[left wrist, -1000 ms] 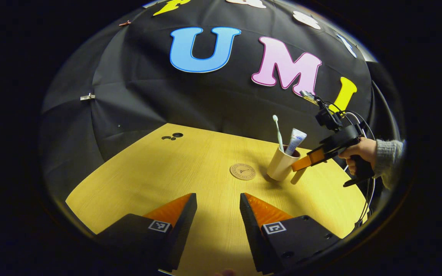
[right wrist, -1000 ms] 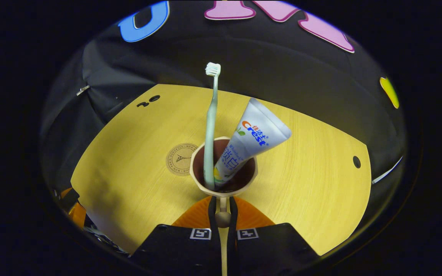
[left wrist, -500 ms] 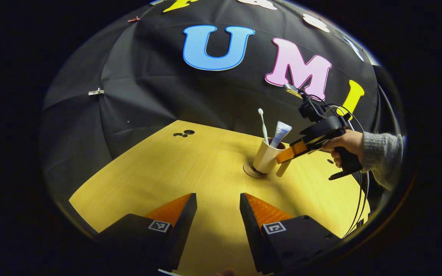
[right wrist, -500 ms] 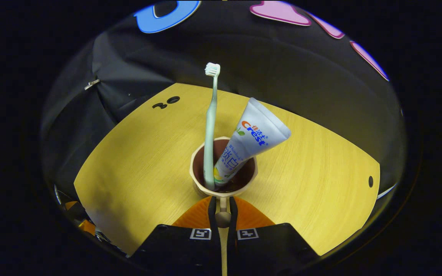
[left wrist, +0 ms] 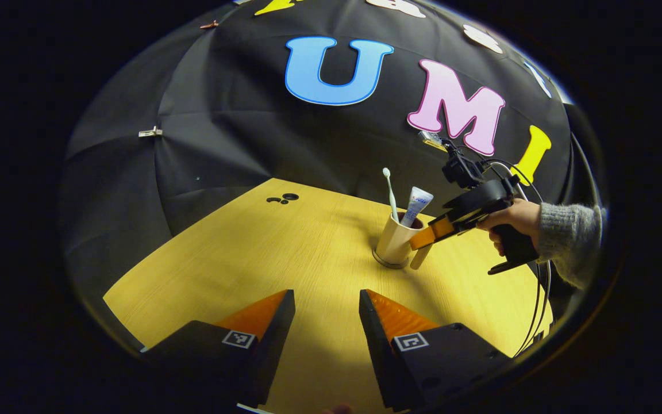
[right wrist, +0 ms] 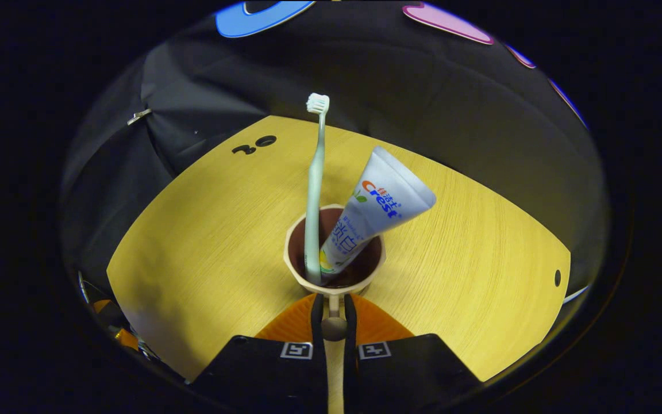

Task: Put the toothbrush and toothpaste on the desktop into the cup, then pick up the cup and place it on the coaster on the desktop.

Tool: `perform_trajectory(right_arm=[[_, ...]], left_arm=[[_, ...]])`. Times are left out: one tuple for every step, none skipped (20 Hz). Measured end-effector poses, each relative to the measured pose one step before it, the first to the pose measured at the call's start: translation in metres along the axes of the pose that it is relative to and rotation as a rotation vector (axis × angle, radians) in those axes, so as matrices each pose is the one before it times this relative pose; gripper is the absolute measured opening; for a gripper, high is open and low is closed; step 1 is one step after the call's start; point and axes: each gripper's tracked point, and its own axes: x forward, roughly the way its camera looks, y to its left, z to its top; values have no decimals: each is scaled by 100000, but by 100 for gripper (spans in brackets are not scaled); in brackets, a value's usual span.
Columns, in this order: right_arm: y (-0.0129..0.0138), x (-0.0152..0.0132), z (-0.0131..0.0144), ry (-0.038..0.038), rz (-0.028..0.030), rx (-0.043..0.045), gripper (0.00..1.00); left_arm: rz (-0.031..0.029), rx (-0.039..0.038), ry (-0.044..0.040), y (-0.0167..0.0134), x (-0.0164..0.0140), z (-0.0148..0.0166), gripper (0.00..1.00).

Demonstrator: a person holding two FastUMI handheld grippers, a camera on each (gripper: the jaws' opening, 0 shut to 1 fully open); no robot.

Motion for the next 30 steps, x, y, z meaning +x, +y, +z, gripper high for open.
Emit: perform_trajectory(right_arm=[[-110,-88,-106,-554,-425,706,16],[-115,-114,-217,186,-640,153,21],[18,-133,-166,-36,-253,235,23],[91,-288,-303,330,354,100,25],[17,-375,-211,-331,113,10,26],[-138,-623,54,-2142,-277,124,28],[-245,-721,180,-3029,-638,1220,28],[-55,-1077,678,-6117,65,2181,30],[-186,-1362,1305,-7981,-563,1093,26],[-591,-2002,1793,-8621,-1803,496,32],[-424,-2298,2162,-9680,-2525,561,33],[-634,-2703,2652,-10006,-2706,808,33],[-332,-2877,2734,-9951,-1767,576,35],[-243,-2595,2665,-9192,-1371,636,38],[-734,-2420,1636,-6340,-3502,-742,35],[-1498,-2171,853,-2170,-6527,-451,41],[-1180,-3042,-92,-2757,-5253,113,46],[-459,-2023,299,-2333,-545,-792,55],[43,-1618,-75,-692,473,-2478,57],[-560,-1378,-316,806,-1944,-2707,57],[-565,-1432,-337,-86,-1179,-1847,57],[28,-1433,77,-774,1321,-555,55],[483,-1308,344,-686,1919,-131,55],[202,-1175,176,-219,1783,481,55],[-74,-1025,-149,69,1008,756,55],[173,-834,96,-142,2271,1109,59],[225,-806,133,458,1233,1358,62],[277,-651,20,-170,2730,294,65],[43,-315,43,-53,1251,-998,67],[-185,-369,-167,702,947,-386,67]], left_arm=[[221,-110,96,-40,-165,96,73],[31,-19,-255,-101,-81,265,73],[-26,75,-373,-181,-44,398,73],[-111,181,71,-225,7,141,73],[-186,379,163,-258,-56,307,73],[-411,436,240,-202,140,66,73],[-882,330,237,-191,127,200,73],[-1468,469,207,-203,-28,291,73],[-971,881,-419,-450,-502,206,73],[-815,1066,-726,-446,-783,608,73],[-1297,759,-1017,-666,-1358,598,73],[-1628,456,-1064,-558,-823,624,73],[-1904,389,-759,-673,-600,696,73],[-2350,259,-892,-629,-566,419,73],[-3020,503,-996,-1070,-341,722,72],[-3029,760,-1269,-1087,-385,749,73],[-2784,1395,-1480,-1136,-285,751,73],[-2135,1973,-1451,-949,-50,668,73],[-1831,2264,-1098,-933,-163,625,73],[-1832,2065,-1303,-848,-35,636,73],[-1565,1802,-1499,-876,-145,672,73],[-1175,1553,-1477,-758,-131,751,74],[-217,1242,-867,-579,-229,671,74],[192,1367,-1093,-525,-168,470,74],[799,1279,-1022,-446,-201,571,74],[933,1049,-336,-372,-104,437,75],[367,423,-69,-527,-165,119,76],[914,346,-741,-477,-149,312,83],[1317,971,-1001,-286,-214,410,86],[1072,1207,-661,-171,-173,26,89]])
